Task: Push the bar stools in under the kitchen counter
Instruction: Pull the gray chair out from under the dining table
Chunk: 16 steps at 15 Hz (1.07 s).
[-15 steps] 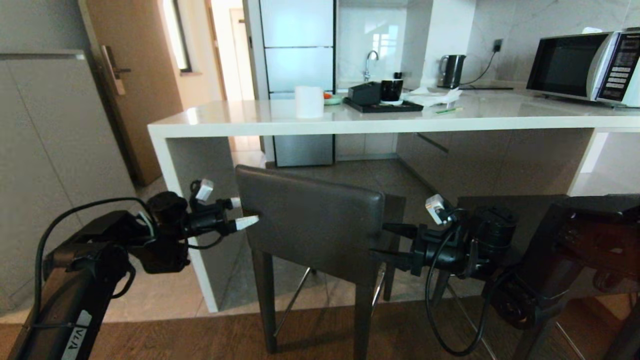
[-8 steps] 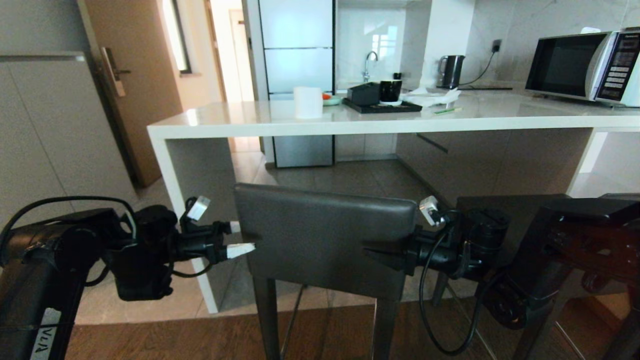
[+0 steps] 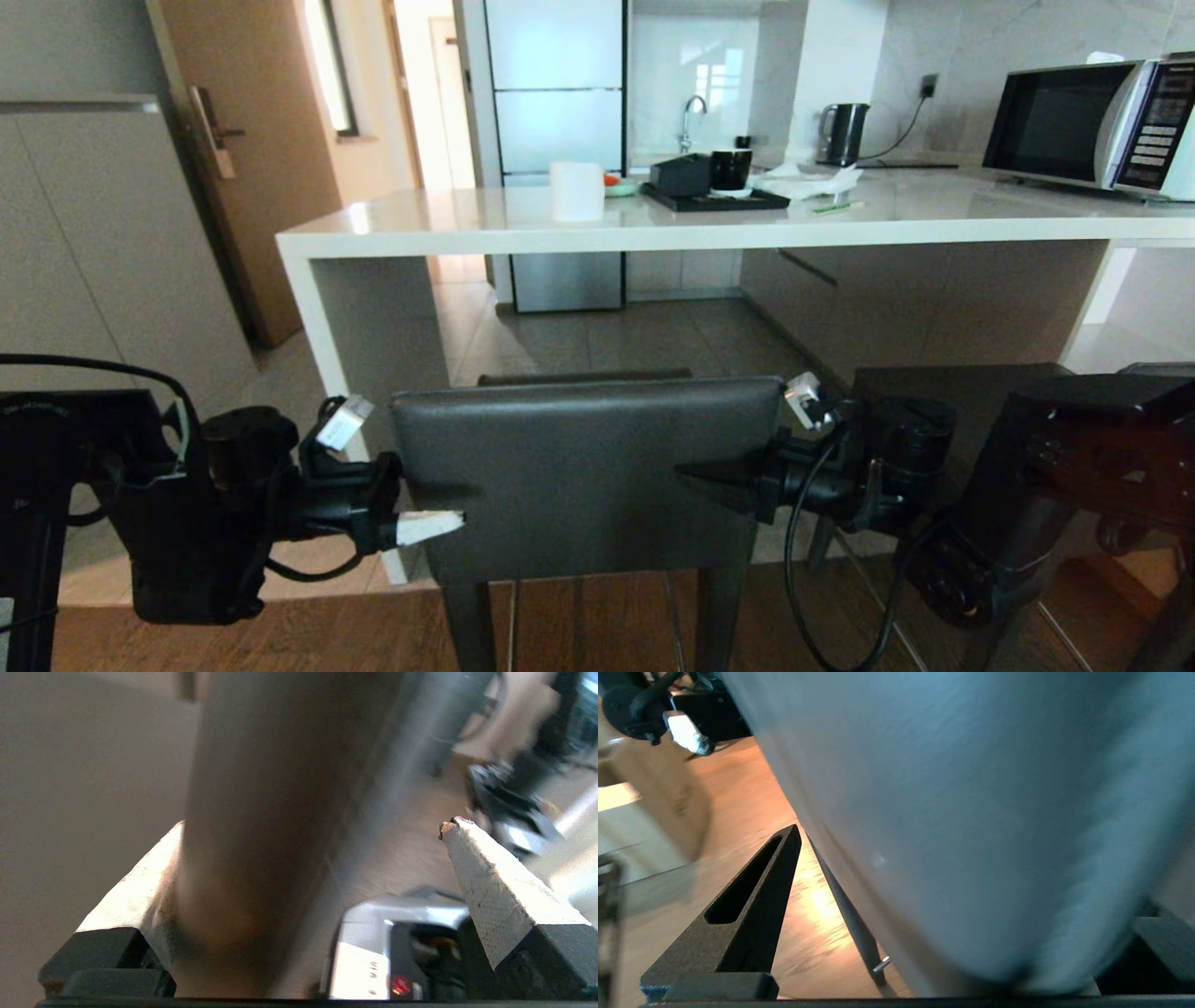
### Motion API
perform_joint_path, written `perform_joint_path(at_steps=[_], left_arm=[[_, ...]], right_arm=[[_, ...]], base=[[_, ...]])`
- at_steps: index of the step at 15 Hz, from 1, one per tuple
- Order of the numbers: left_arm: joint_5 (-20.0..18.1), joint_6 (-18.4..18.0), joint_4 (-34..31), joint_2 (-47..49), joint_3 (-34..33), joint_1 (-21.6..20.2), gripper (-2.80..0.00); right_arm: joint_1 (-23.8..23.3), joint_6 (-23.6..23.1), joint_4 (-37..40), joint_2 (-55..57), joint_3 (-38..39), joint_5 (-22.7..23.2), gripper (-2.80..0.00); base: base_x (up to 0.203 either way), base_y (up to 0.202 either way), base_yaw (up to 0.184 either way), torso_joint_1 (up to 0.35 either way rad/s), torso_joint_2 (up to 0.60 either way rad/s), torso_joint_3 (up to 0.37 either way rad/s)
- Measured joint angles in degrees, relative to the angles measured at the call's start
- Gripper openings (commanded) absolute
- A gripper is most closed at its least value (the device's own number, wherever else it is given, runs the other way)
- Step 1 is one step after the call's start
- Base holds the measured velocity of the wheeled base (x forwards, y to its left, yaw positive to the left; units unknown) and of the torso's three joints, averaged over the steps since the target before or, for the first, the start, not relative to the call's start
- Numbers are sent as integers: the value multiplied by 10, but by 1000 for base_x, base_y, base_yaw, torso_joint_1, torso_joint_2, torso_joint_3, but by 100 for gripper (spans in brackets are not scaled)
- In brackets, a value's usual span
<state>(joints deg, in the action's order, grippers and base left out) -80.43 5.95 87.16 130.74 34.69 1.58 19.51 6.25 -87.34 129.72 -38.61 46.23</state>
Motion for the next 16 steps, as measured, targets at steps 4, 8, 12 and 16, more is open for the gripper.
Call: perform_joint_path(at_steps=[4, 8, 12, 16], left_arm=[[38, -20, -2, -37, -53, 14, 0], [118, -29, -1, -48, -60, 17, 0], [120, -33, 0, -48, -61, 16, 0], [123, -41, 0, -55, -70, 14, 0]], right_arm=[[5, -1, 4, -27, 34, -2, 0], [9, 0, 5, -41, 43, -5, 0], [12, 0, 3, -52, 51, -10, 0], [22, -2, 1, -62, 68, -12, 0]], base=[[0, 0, 0, 0, 0, 0], [0, 0, 0, 0, 0, 0], [0, 0, 0, 0, 0, 0], [-28, 0, 0, 4, 1, -2]])
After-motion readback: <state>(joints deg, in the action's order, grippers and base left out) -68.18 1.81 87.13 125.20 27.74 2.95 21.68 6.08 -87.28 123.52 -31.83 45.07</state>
